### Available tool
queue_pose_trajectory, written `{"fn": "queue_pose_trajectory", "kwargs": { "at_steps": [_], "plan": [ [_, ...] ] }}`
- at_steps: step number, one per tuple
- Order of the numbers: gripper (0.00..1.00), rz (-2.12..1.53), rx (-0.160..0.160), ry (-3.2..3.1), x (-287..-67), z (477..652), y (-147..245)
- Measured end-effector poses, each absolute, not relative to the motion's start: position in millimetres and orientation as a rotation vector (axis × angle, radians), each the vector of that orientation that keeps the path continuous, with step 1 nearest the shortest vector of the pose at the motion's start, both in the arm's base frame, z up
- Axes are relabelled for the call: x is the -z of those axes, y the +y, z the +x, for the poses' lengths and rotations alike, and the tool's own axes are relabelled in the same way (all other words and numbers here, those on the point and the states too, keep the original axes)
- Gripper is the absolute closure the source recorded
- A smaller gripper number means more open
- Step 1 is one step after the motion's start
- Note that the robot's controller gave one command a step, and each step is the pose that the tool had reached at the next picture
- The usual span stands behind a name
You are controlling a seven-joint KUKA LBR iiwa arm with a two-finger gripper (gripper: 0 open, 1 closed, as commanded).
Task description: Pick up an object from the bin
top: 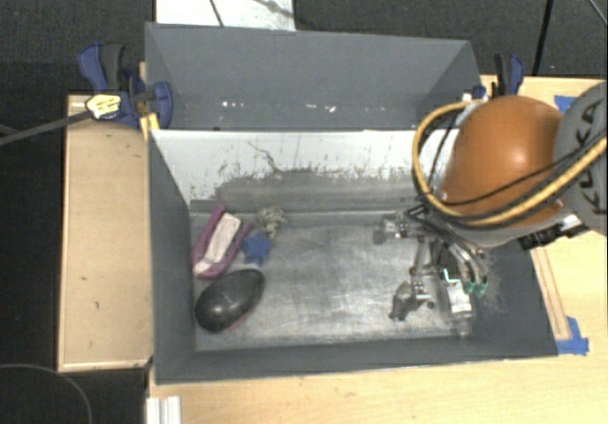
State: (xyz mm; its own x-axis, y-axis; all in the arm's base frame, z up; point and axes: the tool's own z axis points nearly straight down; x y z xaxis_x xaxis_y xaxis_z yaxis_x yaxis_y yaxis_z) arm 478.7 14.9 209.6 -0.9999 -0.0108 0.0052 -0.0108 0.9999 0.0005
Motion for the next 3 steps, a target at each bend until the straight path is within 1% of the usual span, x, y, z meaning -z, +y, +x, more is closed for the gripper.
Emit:
{"fn": "queue_pose_trajectory", "kwargs": {
  "at_steps": [1,2,3],
  "plan": [
    [0.00,0.458,0.000,-3.109,-69.7,531.4,13.5],
    [0.00,0.371,-0.005,-3.126,-106.0,529.2,-49.9],
    [0.00,0.144,0.005,-3.149,-163.0,587.7,14.2]
  ]
}}
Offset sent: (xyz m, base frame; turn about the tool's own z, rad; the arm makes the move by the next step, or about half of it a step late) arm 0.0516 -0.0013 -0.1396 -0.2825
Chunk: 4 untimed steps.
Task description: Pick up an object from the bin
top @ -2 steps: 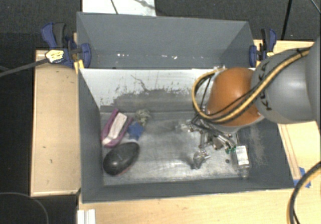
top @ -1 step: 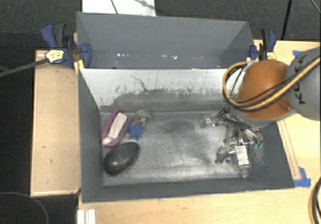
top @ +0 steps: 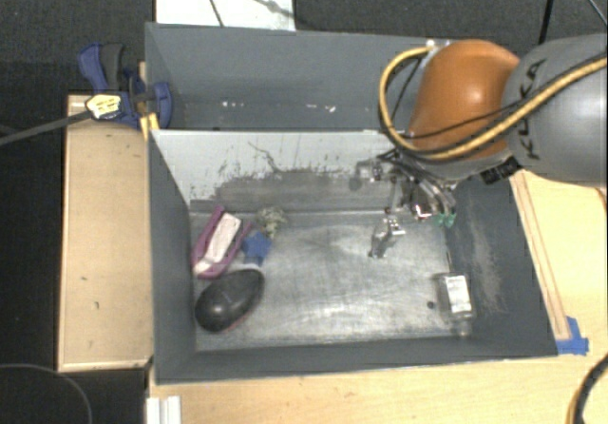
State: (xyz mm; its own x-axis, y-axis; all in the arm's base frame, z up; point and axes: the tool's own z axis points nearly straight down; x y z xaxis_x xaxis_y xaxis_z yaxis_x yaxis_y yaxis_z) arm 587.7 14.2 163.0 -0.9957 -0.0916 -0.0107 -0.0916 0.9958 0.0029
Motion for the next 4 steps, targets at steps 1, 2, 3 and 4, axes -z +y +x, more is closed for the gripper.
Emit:
{"fn": "queue_pose_trajectory", "kwargs": {
  "at_steps": [1,2,3,4],
  "plan": [
    [0.00,-0.080,-0.004,3.133,-192.4,584.6,48.1],
    [0.00,-0.305,-0.001,3.119,-215.8,569.3,59.9],
    [0.00,-0.249,-0.006,3.136,-115.2,572.1,155.9],
    [0.00,-0.419,0.015,3.112,-71.2,593.9,245.6]
  ]
}}
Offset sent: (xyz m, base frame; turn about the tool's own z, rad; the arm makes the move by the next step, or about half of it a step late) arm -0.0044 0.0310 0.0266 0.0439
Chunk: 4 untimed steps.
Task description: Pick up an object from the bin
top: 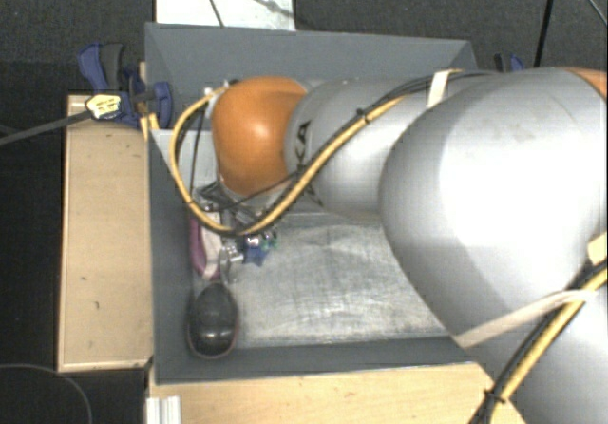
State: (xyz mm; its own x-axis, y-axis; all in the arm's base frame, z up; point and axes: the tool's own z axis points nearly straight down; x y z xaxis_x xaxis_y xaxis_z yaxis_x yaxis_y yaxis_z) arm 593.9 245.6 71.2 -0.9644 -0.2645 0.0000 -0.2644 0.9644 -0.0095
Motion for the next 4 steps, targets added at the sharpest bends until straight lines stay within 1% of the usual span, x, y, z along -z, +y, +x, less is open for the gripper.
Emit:
{"fn": "queue_pose_trajectory", "kwargs": {
  "at_steps": [1,2,3,4],
  "plan": [
    [0.00,-0.055,-0.002,3.135,-74.2,575.0,201.4],
    [0.00,-0.307,-0.004,3.117,-81.6,573.8,216.2],
    [0.00,-0.774,-0.004,3.038,-109.6,572.9,249.1],
    [0.00,-0.078,-0.008,3.140,-84.6,585.0,237.0]
  ]
}}
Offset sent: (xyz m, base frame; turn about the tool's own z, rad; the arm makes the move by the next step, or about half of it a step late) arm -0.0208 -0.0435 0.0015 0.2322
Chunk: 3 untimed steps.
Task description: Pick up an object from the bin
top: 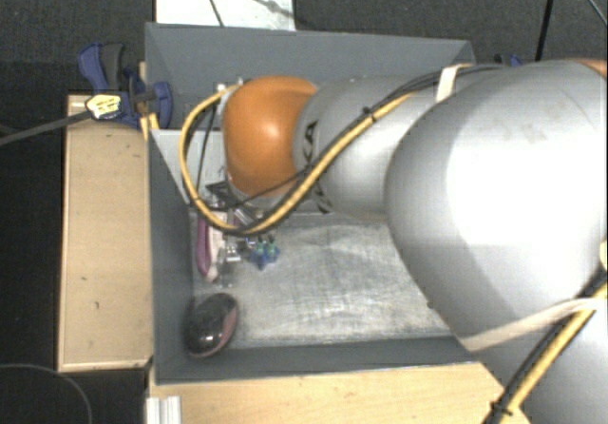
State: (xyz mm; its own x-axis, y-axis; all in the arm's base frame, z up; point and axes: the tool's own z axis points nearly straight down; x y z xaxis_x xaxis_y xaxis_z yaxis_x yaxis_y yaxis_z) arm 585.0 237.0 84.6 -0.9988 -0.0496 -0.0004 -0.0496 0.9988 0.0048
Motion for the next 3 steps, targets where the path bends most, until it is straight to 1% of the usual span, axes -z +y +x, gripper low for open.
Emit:
{"fn": "queue_pose_trajectory", "kwargs": {
  "at_steps": [1,2,3],
  "plan": [
    [0.00,0.014,-0.004,3.136,-85.4,584.1,241.6],
    [1.00,0.013,-0.003,3.138,-84.0,583.0,241.5],
    [1.00,0.007,-0.005,3.134,-143.4,588.4,243.9]
  ]
}}
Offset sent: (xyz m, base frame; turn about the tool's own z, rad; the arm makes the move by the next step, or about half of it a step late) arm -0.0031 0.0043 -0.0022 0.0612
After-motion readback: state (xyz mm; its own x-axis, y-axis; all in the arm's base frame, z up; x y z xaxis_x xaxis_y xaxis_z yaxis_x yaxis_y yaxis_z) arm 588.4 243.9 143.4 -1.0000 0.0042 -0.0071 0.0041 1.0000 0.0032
